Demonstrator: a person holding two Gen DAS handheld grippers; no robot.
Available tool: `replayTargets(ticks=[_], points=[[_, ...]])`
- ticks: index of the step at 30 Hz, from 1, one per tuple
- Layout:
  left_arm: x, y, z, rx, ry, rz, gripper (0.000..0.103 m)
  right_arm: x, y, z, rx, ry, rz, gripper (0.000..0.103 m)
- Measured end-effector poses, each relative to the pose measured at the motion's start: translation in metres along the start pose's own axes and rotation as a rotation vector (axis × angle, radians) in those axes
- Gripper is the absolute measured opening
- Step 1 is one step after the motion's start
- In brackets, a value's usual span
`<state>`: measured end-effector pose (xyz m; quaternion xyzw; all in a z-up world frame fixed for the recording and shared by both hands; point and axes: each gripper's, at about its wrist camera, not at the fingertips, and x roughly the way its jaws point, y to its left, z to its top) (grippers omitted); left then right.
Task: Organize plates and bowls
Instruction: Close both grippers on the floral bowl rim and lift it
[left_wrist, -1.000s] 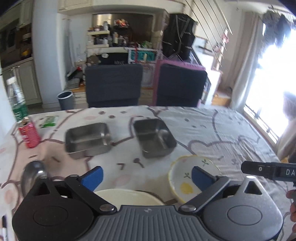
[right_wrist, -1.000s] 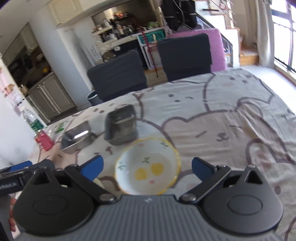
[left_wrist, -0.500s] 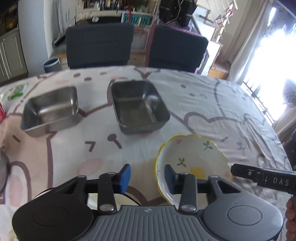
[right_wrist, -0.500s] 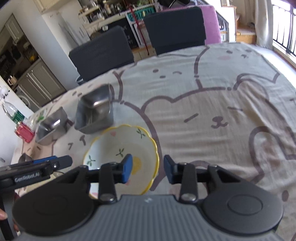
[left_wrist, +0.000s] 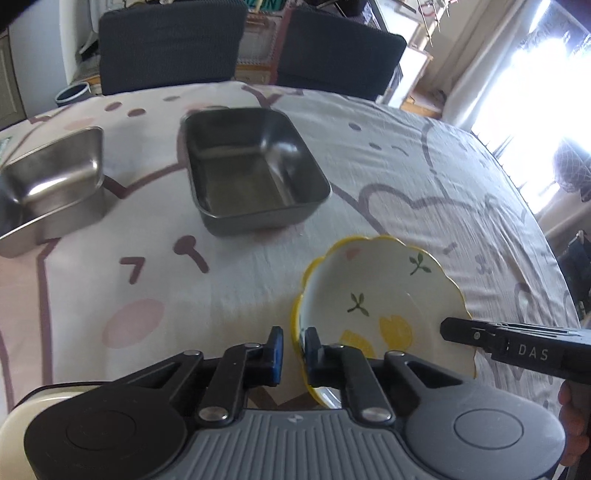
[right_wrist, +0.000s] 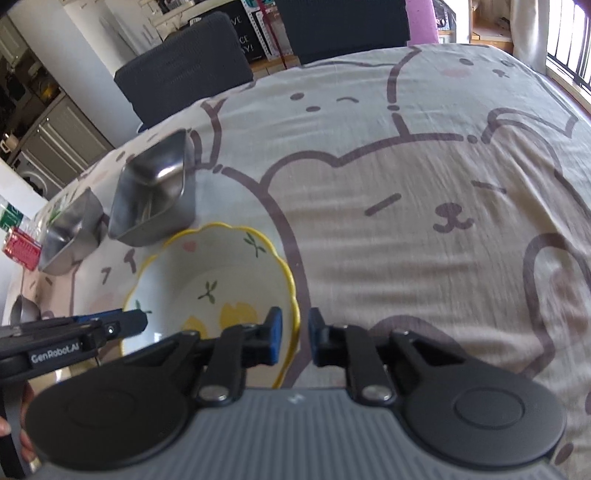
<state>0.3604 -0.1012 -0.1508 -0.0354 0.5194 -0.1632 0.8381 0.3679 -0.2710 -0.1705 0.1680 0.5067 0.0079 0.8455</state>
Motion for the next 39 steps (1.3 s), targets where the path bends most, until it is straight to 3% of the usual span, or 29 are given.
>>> replayTargets(ticks=[2,8,21,39], points=[[0.005,-0.002,0.0,0.006,0.014,0.0,0.011,0.004,0.001,0.0,-0.011,0.015,-0.002,0.009],[0.013,-0.003,0.0,0.004,0.032,-0.008,0.011,0.008,0.003,0.0,-0.031,0.029,-0.012,0.009],[0.002,-0.014,-0.001,0.043,-0.022,-0.01,0.009,0.004,0.002,-0.002,-0.017,0.026,-0.028,0.01],[-0.102,-0.03,-0.022,0.038,-0.22,-0.011,0.009,-0.093,0.021,-0.02,-0.037,-0.166,0.027,0.009]])
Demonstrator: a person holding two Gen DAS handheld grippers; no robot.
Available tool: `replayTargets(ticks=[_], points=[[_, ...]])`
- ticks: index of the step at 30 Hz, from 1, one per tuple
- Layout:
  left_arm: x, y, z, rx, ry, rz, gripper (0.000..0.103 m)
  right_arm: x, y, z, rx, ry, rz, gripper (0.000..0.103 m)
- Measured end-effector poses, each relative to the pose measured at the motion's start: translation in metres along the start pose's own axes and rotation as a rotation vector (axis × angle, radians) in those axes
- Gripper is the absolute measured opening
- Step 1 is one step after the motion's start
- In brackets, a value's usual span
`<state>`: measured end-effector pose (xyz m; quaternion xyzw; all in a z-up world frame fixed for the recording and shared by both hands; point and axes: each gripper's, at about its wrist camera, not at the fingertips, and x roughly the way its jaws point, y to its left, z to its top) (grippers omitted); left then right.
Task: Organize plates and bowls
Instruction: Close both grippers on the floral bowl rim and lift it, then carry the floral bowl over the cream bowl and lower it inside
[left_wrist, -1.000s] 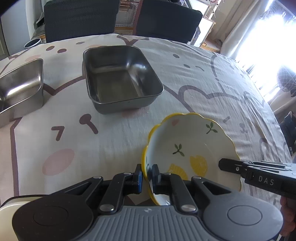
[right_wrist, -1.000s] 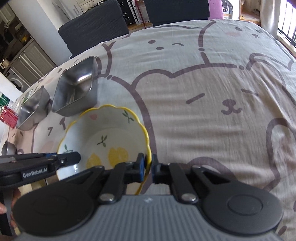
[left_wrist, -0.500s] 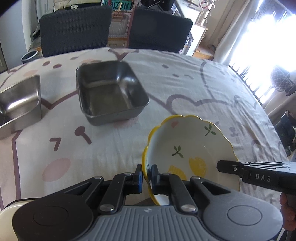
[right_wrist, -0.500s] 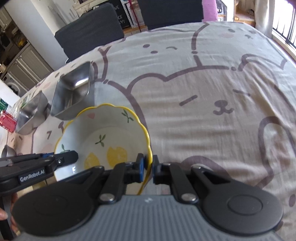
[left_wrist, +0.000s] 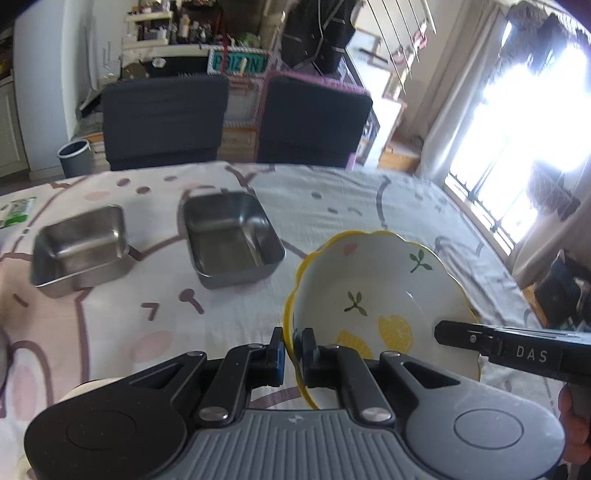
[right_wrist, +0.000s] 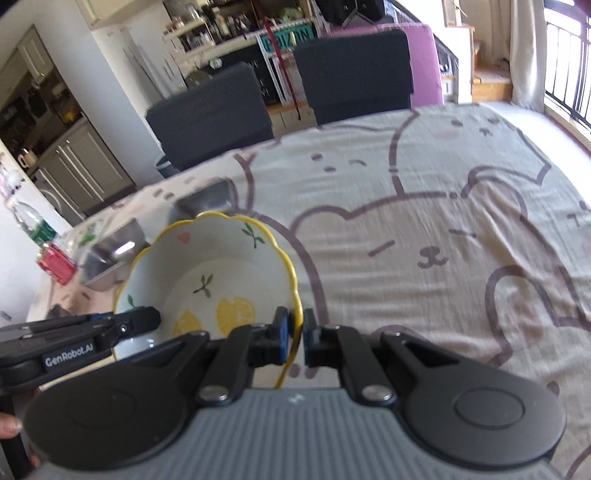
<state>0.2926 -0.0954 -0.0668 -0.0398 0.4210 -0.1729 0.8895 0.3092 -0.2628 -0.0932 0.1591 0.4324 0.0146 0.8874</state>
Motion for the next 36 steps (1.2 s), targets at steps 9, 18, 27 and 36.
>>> replayTargets(ticks=[9,18,27,36], points=[[-0.061,0.019,-0.013,-0.036,-0.087,0.034,0.009,-0.046,0.036,-0.017,-0.037,-0.084,0.082,0.008],[-0.103,0.06,-0.029,-0.101,-0.148,0.095,0.008,-0.051,0.08,-0.03,-0.075,-0.097,0.158,0.008],[-0.127,0.101,-0.046,-0.155,-0.139,0.178,0.008,-0.033,0.124,-0.041,-0.132,-0.032,0.219,0.008],[-0.12,0.12,-0.058,-0.185,-0.068,0.202,0.009,-0.019,0.144,-0.05,-0.178,0.053,0.208,0.009]])
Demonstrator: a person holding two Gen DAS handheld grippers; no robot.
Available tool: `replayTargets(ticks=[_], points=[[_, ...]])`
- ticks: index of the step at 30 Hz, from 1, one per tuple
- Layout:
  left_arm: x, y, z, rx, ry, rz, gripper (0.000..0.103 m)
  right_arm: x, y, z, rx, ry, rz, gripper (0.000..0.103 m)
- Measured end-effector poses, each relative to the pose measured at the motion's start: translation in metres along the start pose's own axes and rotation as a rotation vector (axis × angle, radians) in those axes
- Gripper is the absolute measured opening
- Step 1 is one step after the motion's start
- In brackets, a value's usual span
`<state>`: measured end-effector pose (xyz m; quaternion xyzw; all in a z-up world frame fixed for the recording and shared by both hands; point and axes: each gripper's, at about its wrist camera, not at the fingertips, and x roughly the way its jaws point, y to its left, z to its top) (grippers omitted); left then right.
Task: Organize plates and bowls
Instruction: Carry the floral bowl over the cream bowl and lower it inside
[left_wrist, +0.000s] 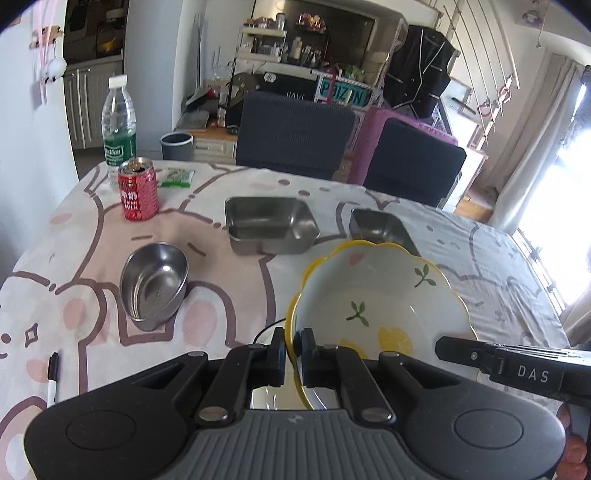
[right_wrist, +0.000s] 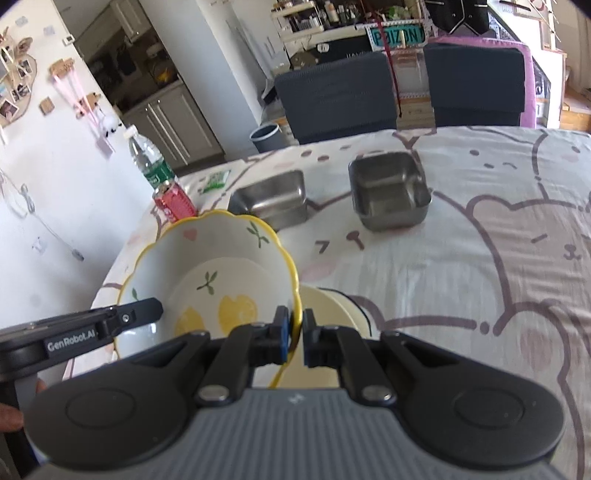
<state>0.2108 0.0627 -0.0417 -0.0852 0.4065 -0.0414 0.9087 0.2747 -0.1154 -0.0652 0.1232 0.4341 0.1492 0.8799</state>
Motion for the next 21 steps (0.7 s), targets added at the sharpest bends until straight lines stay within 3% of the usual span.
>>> replayTargets(ticks=[8,21], points=[[0.032,-0.011,-0.009,0.067,0.124,0.009,0.011,0.019,-0.014,-0.006,0.056,0.107,-0.049,0.008],[0.067,-0.017,-0.017,0.144,0.247,0.057,0.019,0.04,-0.011,-0.009,-0.01,0.162,-0.095,0.01]])
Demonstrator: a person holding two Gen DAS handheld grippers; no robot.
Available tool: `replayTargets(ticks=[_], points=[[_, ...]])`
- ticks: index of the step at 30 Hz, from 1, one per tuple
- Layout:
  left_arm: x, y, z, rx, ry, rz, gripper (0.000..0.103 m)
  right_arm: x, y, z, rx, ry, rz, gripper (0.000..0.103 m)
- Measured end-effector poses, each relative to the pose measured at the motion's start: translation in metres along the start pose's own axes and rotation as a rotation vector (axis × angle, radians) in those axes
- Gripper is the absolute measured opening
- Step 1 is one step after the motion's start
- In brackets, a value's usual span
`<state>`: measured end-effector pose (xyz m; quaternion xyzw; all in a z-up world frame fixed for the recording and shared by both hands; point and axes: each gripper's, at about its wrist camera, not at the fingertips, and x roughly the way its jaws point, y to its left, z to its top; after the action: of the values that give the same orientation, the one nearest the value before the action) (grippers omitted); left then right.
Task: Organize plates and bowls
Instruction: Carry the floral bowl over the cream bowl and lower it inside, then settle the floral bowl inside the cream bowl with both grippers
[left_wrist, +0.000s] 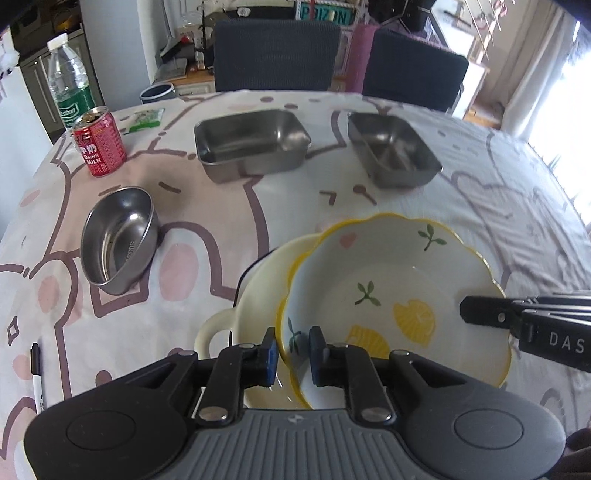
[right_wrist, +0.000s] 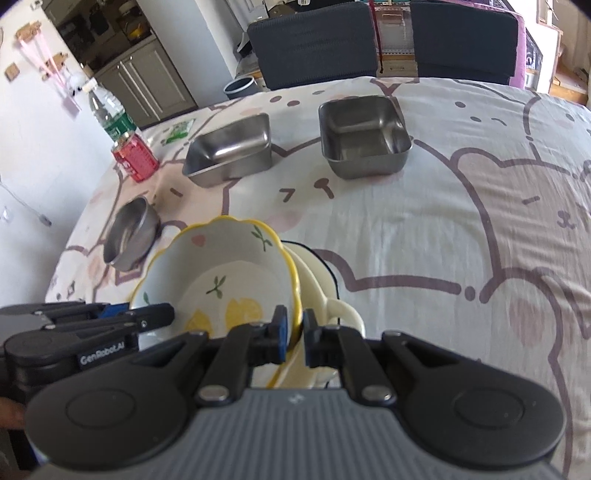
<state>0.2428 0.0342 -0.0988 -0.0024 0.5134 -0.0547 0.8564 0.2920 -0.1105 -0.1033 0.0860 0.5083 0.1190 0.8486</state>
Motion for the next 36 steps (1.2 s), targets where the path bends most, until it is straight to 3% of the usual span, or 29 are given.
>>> replayTargets(ticks=[8,19,36], points=[[0.015,-0.005,0.0,0.05,0.048,0.031,0.015,0.006,0.008,0.0,-0.063,0.011,-0.049,0.01],[0.017,-0.006,0.001,0.062,0.048,0.018,0.015,0.011,0.01,0.0,-0.1,0.018,-0.087,0.01],[0.02,0.01,0.0,0.03,0.061,0.006,0.015,0.036,0.009,0.004,-0.064,0.1,-0.061,0.007]])
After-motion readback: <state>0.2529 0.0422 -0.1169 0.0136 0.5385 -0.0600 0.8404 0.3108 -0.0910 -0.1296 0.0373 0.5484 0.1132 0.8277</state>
